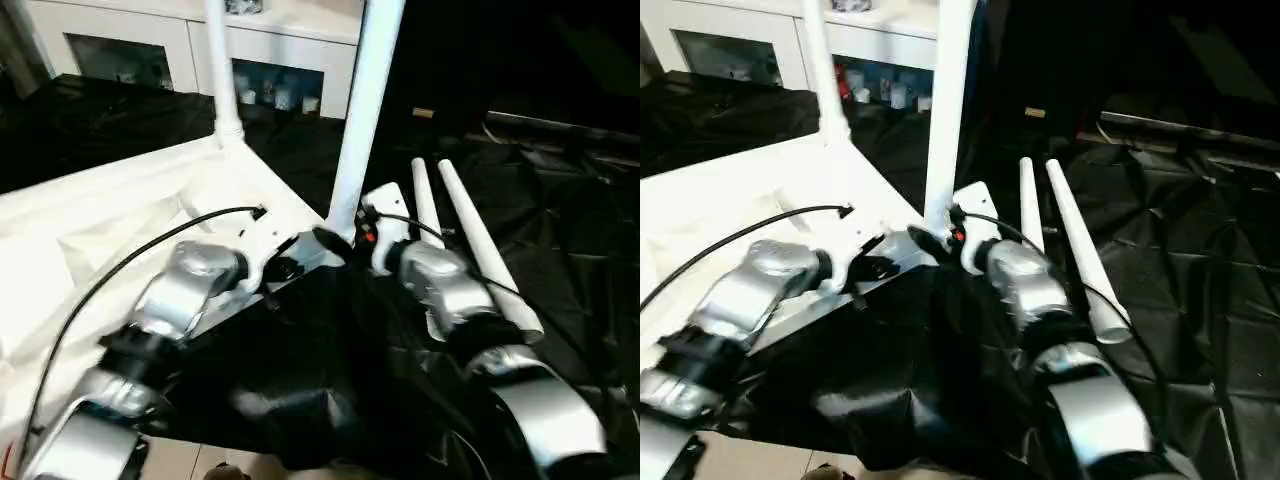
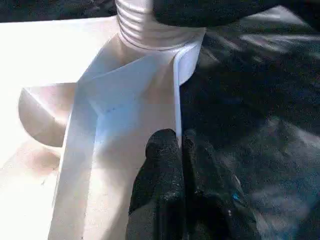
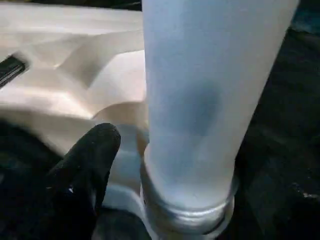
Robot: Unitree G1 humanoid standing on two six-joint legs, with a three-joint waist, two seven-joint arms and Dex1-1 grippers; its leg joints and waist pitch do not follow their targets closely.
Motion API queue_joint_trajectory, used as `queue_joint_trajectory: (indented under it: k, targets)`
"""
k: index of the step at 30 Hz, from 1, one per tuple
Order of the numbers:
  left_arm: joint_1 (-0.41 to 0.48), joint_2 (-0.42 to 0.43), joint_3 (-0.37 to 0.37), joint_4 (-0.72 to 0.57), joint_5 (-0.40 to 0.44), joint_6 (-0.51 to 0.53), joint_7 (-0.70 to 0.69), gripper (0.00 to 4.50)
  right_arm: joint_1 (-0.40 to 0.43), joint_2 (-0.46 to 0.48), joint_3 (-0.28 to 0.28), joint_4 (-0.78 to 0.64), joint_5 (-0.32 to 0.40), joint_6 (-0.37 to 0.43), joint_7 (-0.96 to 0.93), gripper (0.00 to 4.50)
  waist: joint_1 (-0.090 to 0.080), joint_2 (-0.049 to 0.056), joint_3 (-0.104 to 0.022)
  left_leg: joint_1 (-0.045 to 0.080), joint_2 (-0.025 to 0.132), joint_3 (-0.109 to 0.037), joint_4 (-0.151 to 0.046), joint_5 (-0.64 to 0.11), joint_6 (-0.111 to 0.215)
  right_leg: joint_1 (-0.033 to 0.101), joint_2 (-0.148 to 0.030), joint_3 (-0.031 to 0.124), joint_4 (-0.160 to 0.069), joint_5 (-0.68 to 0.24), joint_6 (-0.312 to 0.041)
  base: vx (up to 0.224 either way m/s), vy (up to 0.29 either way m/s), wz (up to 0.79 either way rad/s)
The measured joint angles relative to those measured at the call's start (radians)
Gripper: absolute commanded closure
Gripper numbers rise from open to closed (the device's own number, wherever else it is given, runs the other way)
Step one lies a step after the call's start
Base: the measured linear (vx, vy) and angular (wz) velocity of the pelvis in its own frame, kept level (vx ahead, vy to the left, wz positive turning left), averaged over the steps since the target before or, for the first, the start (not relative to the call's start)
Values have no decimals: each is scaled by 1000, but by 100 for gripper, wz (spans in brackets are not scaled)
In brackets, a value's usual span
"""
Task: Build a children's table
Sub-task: Insert table leg to table base
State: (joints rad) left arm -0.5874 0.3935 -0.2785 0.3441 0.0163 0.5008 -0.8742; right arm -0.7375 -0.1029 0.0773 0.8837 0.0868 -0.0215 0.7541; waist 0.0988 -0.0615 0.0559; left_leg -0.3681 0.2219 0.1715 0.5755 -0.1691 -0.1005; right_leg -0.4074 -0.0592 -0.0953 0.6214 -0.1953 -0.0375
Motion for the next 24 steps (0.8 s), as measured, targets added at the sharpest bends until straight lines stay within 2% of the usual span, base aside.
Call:
queue_joint_trajectory:
  k: [9, 23, 24]
  targets:
    - [50, 55, -15, -27, -33, -110, -156, 450, 75, -95, 46, -147, 20, 64, 220, 65, 21, 1, 1, 0, 0, 0, 0, 0, 0, 1, 0, 0, 0, 0, 0, 0, 0, 0]
    - [57, 96, -34, -53, -58, -160, -280, 450, 146, -149, 80, -284, 39, 149, 346, 65, 30, 2, 1, 1, 1, 0, 4, 0, 0, 1, 0, 0, 5, 0, 0, 0, 0, 0]
    - [57, 98, -34, -53, -58, -161, -284, 450, 149, -151, 81, -290, 39, 151, 348, 80, 30, 2, 1, 1, 1, 0, 4, 0, 0, 1, 0, 0, 5, 0, 0, 0, 0, 0]
